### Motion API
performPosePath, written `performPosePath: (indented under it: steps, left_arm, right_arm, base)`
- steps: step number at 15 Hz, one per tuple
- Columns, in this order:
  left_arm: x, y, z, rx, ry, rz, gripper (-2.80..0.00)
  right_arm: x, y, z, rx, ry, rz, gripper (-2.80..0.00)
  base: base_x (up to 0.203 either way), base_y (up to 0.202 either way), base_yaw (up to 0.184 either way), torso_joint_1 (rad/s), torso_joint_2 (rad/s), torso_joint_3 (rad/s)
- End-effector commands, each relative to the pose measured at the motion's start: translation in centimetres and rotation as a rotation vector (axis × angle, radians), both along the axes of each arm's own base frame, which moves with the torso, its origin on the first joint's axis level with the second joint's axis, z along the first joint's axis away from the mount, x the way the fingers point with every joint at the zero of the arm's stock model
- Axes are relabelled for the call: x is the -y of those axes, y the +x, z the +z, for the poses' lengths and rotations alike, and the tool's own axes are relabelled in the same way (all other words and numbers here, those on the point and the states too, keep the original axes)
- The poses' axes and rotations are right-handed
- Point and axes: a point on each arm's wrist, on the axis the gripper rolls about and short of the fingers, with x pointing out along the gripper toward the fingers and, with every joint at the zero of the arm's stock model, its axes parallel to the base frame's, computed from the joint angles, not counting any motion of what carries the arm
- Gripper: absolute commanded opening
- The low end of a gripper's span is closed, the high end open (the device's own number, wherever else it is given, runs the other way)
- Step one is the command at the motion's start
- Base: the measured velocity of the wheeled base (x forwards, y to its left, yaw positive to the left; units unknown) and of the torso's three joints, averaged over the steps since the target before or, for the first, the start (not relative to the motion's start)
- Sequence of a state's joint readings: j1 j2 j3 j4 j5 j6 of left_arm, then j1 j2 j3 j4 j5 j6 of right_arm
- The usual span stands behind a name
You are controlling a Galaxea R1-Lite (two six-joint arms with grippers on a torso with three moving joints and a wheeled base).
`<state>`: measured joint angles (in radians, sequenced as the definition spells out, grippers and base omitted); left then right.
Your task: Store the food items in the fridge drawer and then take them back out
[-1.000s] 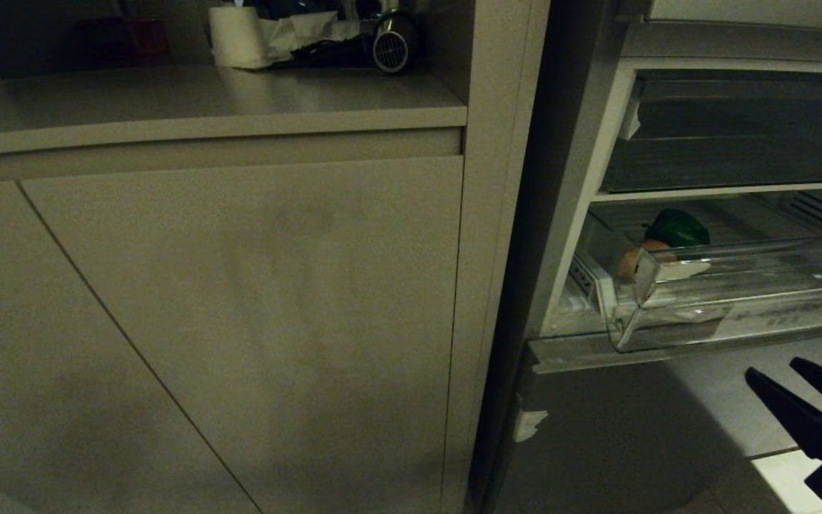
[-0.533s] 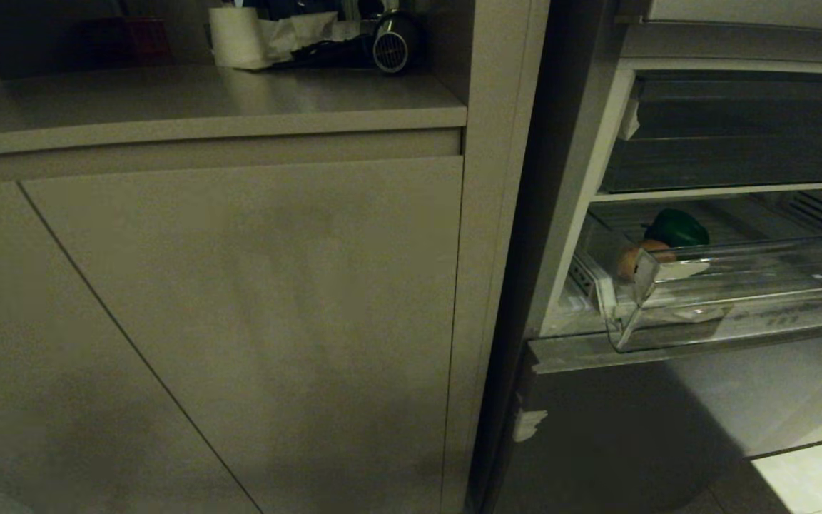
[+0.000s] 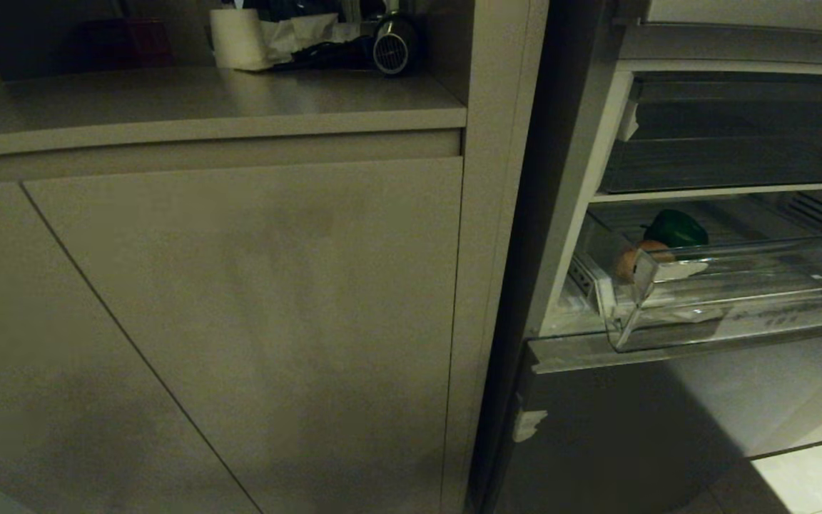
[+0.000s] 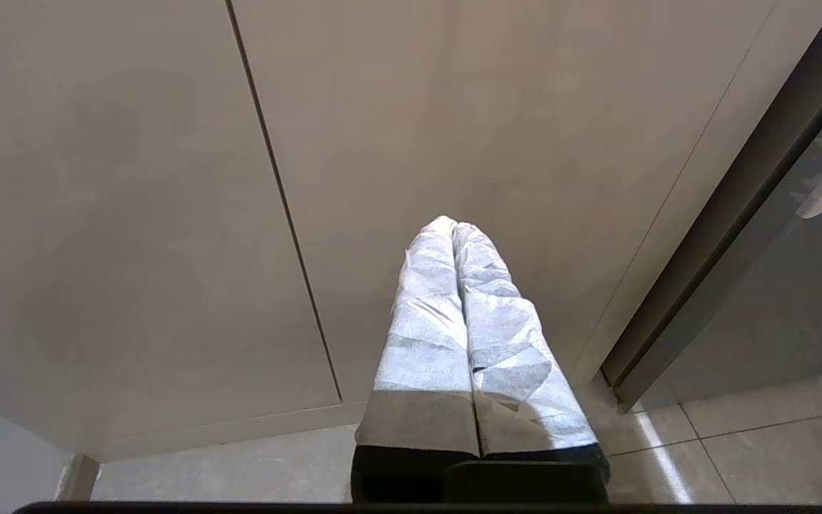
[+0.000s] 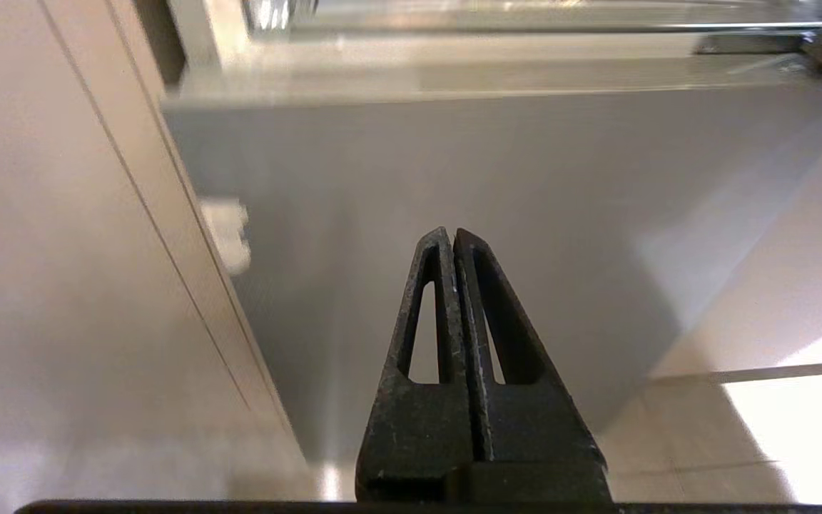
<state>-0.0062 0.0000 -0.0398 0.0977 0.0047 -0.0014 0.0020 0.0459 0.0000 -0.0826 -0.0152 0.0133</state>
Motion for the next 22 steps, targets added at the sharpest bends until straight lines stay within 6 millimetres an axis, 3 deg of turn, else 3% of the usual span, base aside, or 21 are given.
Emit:
performPosePath:
  steps: [1, 14, 22]
  left_arm:
    - [0.0, 0.0, 0.0, 0.0, 0.0, 0.0, -2.8]
    - [0.0, 0.0, 0.0, 0.0, 0.0, 0.0, -2.8]
    - [0.0, 0.0, 0.0, 0.0, 0.0, 0.001, -2.8]
  right_arm:
    - [0.0, -0.16, -0.94, 0.019, 0.008, -0.005, -2.8]
    - [0.0, -0.16, -0.94, 0.019, 0.008, -0.005, -2.8]
    - [0.0, -0.16, -0.94, 0.019, 0.01, -0.005, -2.8]
  base:
    - [0.0, 0.0, 0.0, 0.041, -0.11, -0.066]
    - [0.0, 0.0, 0.0, 0.219, -0.52, -0.302]
    - [0.0, 0.0, 0.0, 0.167, -0.36, -0.2]
